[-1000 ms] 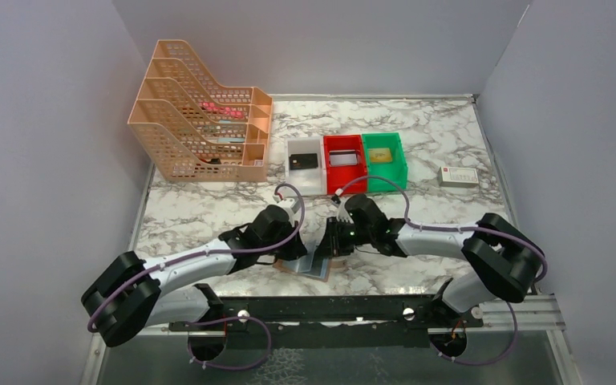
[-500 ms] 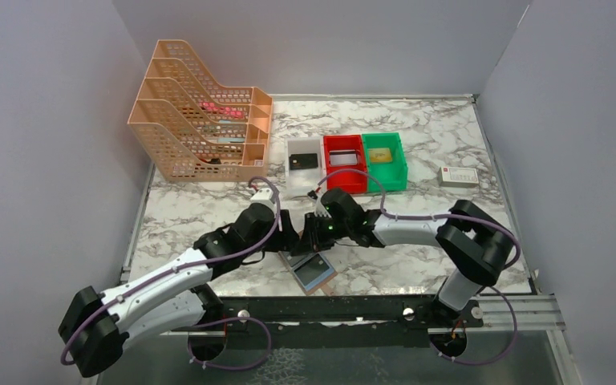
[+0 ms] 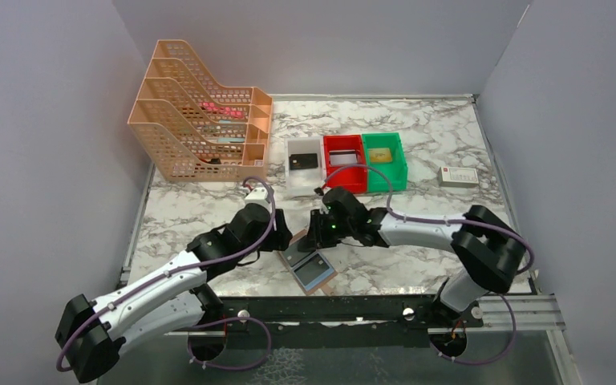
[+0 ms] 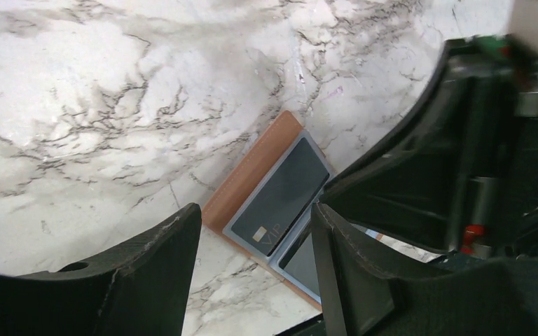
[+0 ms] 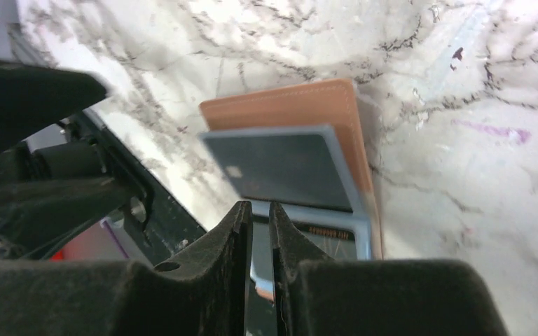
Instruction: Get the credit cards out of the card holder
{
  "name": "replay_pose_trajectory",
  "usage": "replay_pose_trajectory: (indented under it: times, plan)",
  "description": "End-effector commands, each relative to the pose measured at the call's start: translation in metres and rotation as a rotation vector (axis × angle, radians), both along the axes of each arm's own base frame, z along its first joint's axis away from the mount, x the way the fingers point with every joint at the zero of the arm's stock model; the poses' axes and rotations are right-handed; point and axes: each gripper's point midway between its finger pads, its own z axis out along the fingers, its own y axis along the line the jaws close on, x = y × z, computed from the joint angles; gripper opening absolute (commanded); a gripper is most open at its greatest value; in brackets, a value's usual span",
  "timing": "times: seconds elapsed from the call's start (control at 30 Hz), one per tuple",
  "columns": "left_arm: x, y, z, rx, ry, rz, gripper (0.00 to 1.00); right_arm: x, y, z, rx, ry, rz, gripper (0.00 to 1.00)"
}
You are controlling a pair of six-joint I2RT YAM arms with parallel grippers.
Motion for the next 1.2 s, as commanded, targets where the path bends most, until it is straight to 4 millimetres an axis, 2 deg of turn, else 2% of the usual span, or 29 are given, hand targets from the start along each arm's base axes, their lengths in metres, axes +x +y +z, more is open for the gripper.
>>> replay_pose_trajectory:
  times: [0.0, 0.13, 0.27, 0.37, 0.5, 0.63, 0.73, 0.8, 0.93, 1.17]
  plan:
    - [-0.002, -0.026, 0.003, -0.025, -0.013, -0.145, 0.62, -0.005, -0.018, 0.020, 0.020, -0.065, -0.027, 0.21]
    - [-0.001, -0.040, -0.005, -0.005, 0.011, -0.220, 0.62, -0.042, -0.019, 0.023, 0.131, -0.003, 0.076, 0.21]
    - [0.008, -0.033, -0.019, 0.064, 0.045, -0.155, 0.62, -0.076, -0.010, 0.018, 0.116, -0.017, 0.166, 0.23]
    - [0.016, -0.018, -0.026, 0.115, 0.073, -0.041, 0.62, -0.084, -0.005, 0.010, 0.049, -0.086, 0.141, 0.23]
    - [0.024, 0.001, -0.027, 0.118, 0.093, 0.069, 0.66, -0.095, 0.013, 0.008, 0.016, -0.165, 0.180, 0.23]
    - [0.029, 0.013, -0.025, 0.069, 0.103, 0.128, 0.69, -0.104, 0.030, -0.003, -0.071, -0.225, 0.243, 0.23]
    - [0.029, 0.014, -0.023, 0.040, 0.103, 0.131, 0.70, -0.105, 0.033, -0.015, -0.124, -0.231, 0.256, 0.23]
    - [0.028, 0.014, -0.021, 0.031, 0.101, 0.126, 0.70, -0.099, 0.025, -0.025, -0.176, -0.236, 0.216, 0.22]
    - [0.027, 0.012, -0.017, 0.008, 0.090, 0.115, 0.70, -0.085, -0.005, -0.043, -0.316, -0.260, 0.131, 0.21]
    - [0.027, 0.007, -0.014, -0.022, 0.076, 0.097, 0.70, -0.066, -0.049, -0.057, -0.506, -0.316, 0.032, 0.20]
